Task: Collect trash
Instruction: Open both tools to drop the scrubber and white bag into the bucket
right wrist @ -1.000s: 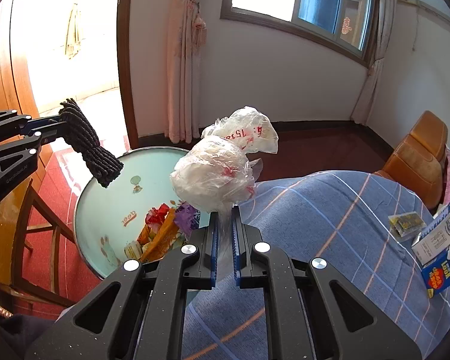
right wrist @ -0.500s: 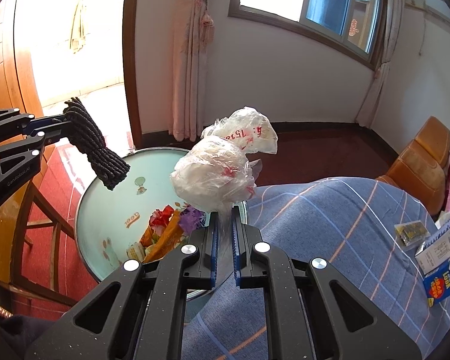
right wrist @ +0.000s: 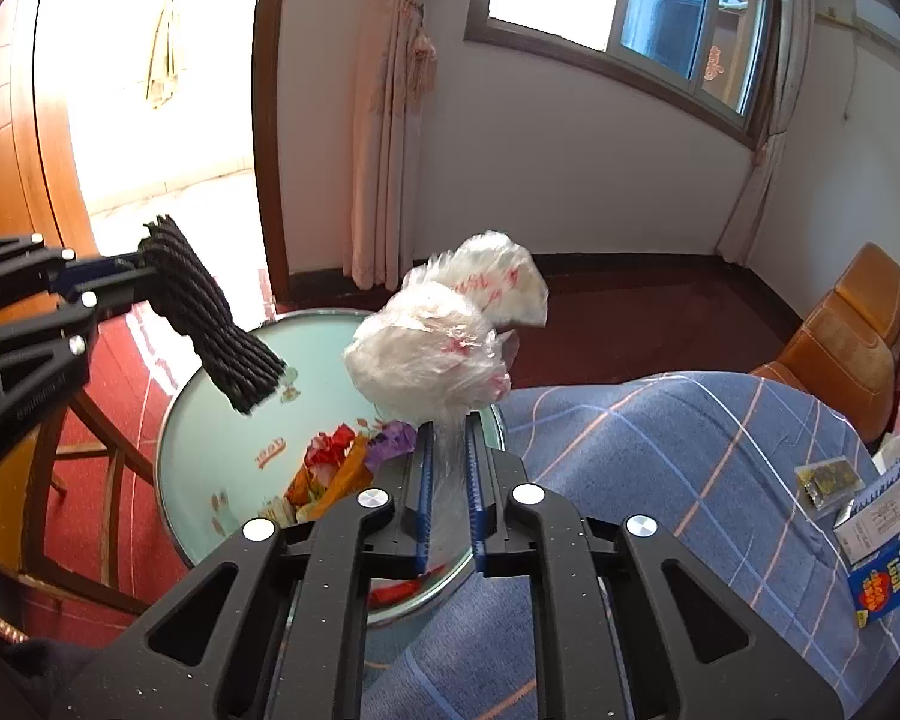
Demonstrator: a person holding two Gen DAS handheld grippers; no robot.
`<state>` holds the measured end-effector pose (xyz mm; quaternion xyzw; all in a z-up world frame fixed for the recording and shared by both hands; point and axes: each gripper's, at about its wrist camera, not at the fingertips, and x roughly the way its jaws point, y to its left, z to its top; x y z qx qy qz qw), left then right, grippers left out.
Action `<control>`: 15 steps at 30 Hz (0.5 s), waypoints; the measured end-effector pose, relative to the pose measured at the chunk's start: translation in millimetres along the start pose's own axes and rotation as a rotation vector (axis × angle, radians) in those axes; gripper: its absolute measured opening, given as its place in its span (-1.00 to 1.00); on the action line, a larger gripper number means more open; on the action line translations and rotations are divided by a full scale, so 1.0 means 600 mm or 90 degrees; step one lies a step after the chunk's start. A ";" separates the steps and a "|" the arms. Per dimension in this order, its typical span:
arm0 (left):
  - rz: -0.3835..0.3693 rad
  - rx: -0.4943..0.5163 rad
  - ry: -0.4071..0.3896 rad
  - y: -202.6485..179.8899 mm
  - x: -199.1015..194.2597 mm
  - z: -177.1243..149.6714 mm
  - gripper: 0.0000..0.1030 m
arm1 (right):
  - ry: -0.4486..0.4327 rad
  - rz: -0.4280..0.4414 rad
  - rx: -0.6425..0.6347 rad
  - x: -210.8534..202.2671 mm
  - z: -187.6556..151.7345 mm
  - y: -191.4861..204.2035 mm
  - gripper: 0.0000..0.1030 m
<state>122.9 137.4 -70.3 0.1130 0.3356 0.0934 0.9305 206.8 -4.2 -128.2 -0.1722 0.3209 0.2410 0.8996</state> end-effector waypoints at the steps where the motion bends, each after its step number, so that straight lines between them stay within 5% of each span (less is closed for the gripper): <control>1: 0.001 0.000 -0.001 0.000 0.000 0.000 -0.59 | -0.007 0.000 0.005 -0.001 0.000 -0.002 -0.48; 3: -0.002 0.000 0.000 0.000 0.000 0.000 -0.49 | -0.011 0.003 0.015 -0.002 -0.002 -0.007 -0.17; 5: 0.002 -0.005 -0.009 0.001 -0.003 0.000 0.16 | -0.014 -0.003 0.019 -0.004 -0.005 -0.012 -0.11; 6: 0.011 -0.009 -0.017 0.001 -0.007 0.001 0.32 | -0.017 -0.006 0.025 -0.007 -0.008 -0.016 -0.05; 15: -0.005 -0.035 -0.064 -0.008 -0.041 0.010 0.71 | -0.079 -0.068 0.156 -0.101 -0.056 -0.071 0.22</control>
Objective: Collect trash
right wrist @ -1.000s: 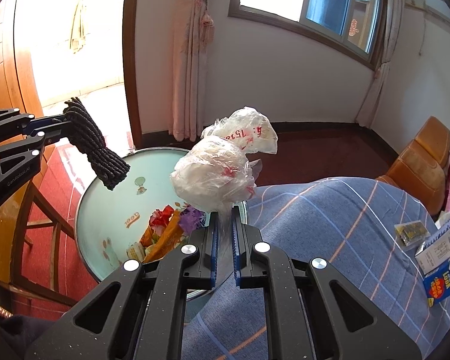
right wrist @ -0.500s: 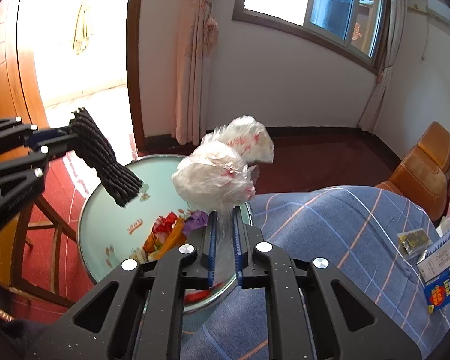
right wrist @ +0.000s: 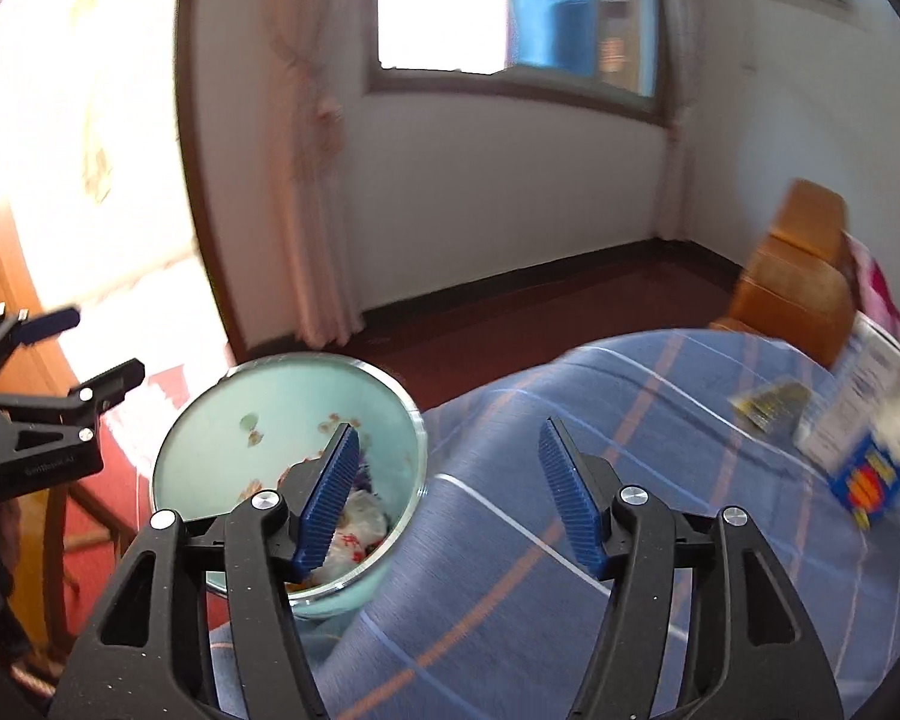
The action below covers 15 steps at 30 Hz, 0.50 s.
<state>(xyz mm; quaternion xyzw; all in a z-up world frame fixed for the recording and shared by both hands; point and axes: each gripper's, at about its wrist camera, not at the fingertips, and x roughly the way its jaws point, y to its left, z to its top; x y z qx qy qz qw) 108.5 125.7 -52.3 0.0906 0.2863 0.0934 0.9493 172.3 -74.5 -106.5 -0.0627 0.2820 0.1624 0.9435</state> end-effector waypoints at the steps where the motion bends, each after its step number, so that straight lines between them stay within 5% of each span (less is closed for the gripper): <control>1: -0.002 -0.006 -0.012 -0.002 -0.009 0.003 0.73 | -0.016 -0.019 0.017 -0.022 -0.004 -0.008 0.23; 8: -0.018 -0.041 -0.066 -0.006 -0.056 0.014 0.85 | -0.082 -0.096 0.047 -0.118 -0.012 -0.035 0.32; 15: -0.024 -0.049 -0.081 -0.004 -0.070 0.022 0.88 | -0.102 -0.114 0.058 -0.143 -0.015 -0.043 0.37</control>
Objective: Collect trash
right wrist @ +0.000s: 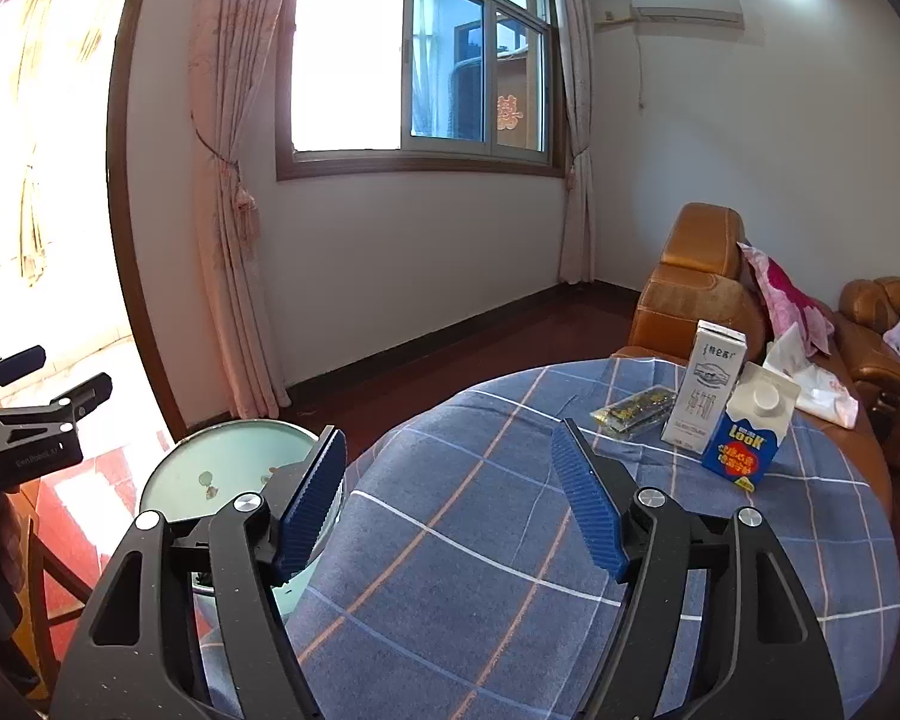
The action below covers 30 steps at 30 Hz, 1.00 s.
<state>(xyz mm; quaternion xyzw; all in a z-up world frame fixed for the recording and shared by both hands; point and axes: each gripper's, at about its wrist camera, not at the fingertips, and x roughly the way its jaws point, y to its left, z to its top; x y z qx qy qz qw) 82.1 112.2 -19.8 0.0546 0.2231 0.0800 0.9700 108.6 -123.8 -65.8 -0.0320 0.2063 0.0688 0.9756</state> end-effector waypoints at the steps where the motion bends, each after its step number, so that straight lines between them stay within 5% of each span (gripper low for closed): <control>1: 0.000 0.000 -0.001 0.000 -0.001 0.000 0.88 | -0.001 -0.001 0.000 0.000 0.001 0.000 0.37; 30: -0.009 0.009 -0.017 -0.001 -0.017 0.006 0.88 | -0.020 -0.009 0.014 -0.038 0.003 -0.015 0.38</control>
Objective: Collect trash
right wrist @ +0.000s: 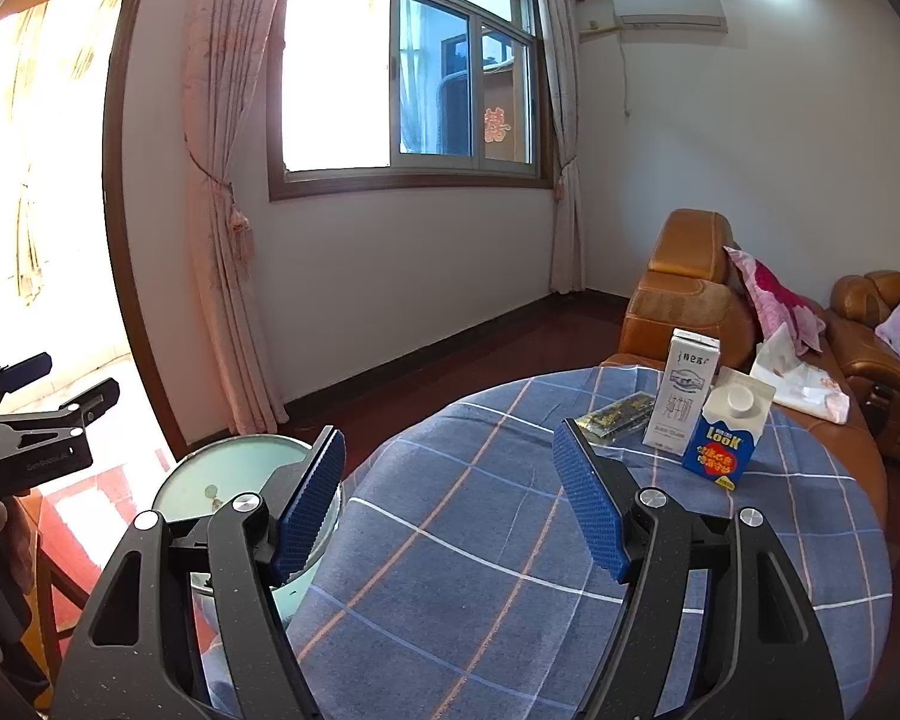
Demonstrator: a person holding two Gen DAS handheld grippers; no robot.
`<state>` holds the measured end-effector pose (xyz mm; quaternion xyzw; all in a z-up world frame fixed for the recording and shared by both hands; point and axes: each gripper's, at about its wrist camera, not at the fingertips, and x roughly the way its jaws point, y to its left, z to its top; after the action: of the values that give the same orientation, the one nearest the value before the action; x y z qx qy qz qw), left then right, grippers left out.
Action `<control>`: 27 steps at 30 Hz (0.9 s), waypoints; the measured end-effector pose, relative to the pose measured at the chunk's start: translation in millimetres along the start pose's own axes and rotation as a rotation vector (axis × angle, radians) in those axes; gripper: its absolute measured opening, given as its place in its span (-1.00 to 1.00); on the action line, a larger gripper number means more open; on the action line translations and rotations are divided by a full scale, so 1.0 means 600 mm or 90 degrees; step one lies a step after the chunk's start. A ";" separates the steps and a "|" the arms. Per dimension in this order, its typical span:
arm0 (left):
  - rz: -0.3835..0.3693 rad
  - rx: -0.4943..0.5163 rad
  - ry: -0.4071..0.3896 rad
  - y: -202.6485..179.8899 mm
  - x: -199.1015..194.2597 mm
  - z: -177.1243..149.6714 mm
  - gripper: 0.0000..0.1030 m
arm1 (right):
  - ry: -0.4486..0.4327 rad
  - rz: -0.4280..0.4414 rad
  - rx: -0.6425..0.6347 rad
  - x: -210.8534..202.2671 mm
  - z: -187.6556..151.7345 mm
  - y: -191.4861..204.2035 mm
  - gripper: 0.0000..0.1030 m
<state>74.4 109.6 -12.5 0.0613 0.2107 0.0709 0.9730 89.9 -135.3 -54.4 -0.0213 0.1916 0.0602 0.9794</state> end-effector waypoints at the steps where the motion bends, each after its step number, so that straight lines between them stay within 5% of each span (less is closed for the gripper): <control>1: 0.001 0.000 0.000 0.001 0.001 0.000 0.88 | 0.000 0.000 -0.001 0.000 0.001 0.001 0.38; 27: -0.011 0.022 0.017 -0.021 0.008 -0.008 0.88 | -0.011 -0.010 0.000 -0.009 0.000 0.000 0.46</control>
<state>78.0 98.7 -20.5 0.0751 0.2253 0.0596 0.9696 84.6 -135.8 -52.4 -0.0223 0.1831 0.0525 0.9814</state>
